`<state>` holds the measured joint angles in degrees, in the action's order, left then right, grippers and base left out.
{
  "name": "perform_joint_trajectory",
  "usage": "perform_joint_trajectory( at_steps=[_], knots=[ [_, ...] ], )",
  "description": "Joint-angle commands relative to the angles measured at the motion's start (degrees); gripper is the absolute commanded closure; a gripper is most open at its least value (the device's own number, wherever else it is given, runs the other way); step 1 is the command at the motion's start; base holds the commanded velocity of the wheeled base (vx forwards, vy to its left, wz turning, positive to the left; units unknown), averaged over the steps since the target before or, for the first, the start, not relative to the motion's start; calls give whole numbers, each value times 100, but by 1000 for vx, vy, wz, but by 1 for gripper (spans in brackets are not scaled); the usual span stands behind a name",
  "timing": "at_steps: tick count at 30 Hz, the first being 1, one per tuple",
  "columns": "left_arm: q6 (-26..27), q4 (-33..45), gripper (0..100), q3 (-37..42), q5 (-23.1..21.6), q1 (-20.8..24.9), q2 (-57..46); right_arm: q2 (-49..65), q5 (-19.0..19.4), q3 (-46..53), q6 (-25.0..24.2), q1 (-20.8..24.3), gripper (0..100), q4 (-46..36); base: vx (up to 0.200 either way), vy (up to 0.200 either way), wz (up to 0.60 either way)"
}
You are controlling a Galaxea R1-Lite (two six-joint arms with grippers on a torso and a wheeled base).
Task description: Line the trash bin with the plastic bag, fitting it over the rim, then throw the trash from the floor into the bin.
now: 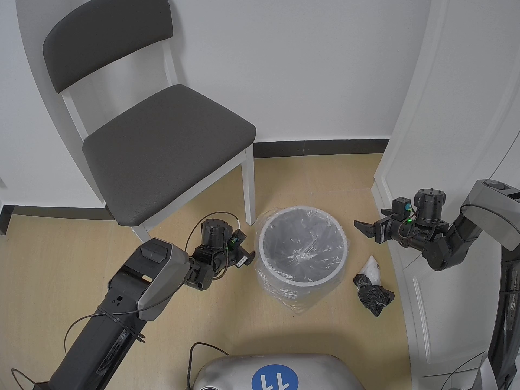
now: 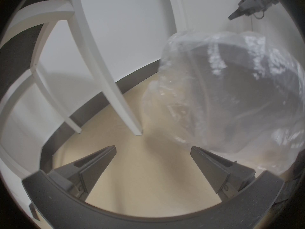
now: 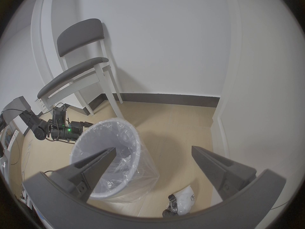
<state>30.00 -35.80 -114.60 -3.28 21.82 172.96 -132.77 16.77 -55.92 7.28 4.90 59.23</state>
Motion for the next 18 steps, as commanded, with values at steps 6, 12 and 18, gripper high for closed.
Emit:
perform_joint_trajectory(
  at_steps=[6,12,18],
  knots=[
    [507,-155,0,694,2059,235,-702,23,-16,55,11,2,0,0,0,0,0],
    [1025,-1254,0,2443,2912,534,-1405,155,-16,160,11,2,0,9,0,0,0],
    [1966,-3372,0,3823,2868,666,-1801,594,-87,547,230,2,0,36,0,0,0]
  ],
)
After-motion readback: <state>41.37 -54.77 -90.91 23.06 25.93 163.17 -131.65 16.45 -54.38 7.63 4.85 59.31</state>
